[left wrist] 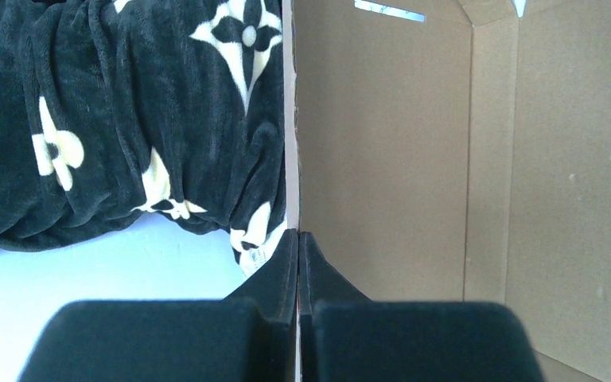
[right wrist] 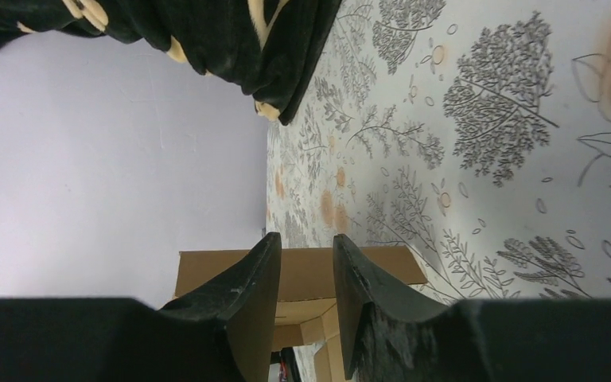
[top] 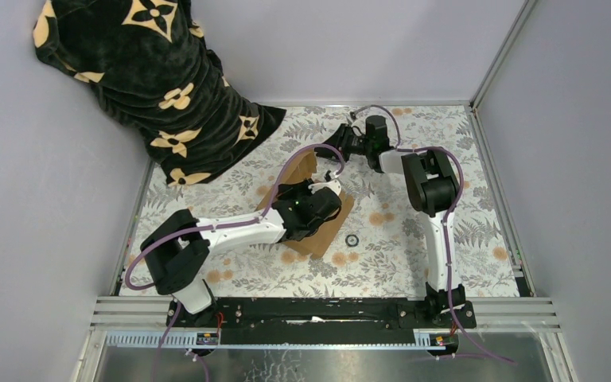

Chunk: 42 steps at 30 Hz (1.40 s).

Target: Fold the paper box

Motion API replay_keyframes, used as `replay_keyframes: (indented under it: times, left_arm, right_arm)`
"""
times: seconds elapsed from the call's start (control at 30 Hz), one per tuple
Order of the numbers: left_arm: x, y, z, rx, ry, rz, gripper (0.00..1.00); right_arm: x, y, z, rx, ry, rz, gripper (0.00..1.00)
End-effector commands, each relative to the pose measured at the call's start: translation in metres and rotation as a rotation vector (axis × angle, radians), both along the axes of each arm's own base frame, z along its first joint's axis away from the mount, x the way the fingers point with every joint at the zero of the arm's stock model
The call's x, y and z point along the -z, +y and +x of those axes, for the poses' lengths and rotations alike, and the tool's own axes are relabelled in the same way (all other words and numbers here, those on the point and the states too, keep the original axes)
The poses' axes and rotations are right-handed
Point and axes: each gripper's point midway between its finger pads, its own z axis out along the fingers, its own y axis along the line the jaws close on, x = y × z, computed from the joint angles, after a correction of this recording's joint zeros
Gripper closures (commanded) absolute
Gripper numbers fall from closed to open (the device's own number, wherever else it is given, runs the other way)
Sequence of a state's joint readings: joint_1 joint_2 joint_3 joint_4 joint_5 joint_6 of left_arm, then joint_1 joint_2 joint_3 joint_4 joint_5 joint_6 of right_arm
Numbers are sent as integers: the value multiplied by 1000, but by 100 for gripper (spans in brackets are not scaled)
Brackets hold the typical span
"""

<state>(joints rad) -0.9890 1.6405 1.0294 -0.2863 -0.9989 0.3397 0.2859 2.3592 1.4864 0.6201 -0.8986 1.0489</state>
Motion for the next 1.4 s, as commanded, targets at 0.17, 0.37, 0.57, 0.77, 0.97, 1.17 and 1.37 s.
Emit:
replay_keyframes:
  times: [0.17, 0.37, 0.57, 0.77, 0.97, 1.17, 1.37]
  left_arm:
    - [7, -7, -7, 25, 3, -51, 100]
    - [9, -7, -6, 20, 1, -38, 100]
    - [10, -6, -6, 16, 1, -34, 100]
    - [11, -6, -7, 15, 1, -35, 100]
    - [11, -7, -7, 16, 0, -31, 100]
    - [12, -7, -8, 13, -3, -33, 100]
    - [13, -9, -9, 12, -7, -27, 100]
  right_arm:
    - [-24, 24, -20, -128, -72, 51, 62]
    - [-23, 27, -37, -148, -68, 52, 62]
    - [-25, 23, -53, -148, -77, 53, 62]
    - [-24, 23, -61, -156, -80, 57, 62]
    - [-32, 23, -69, -168, -107, 79, 62]
    - [-33, 21, -77, -175, -132, 84, 61]
    - [-23, 16, -77, -129, -149, 64, 60]
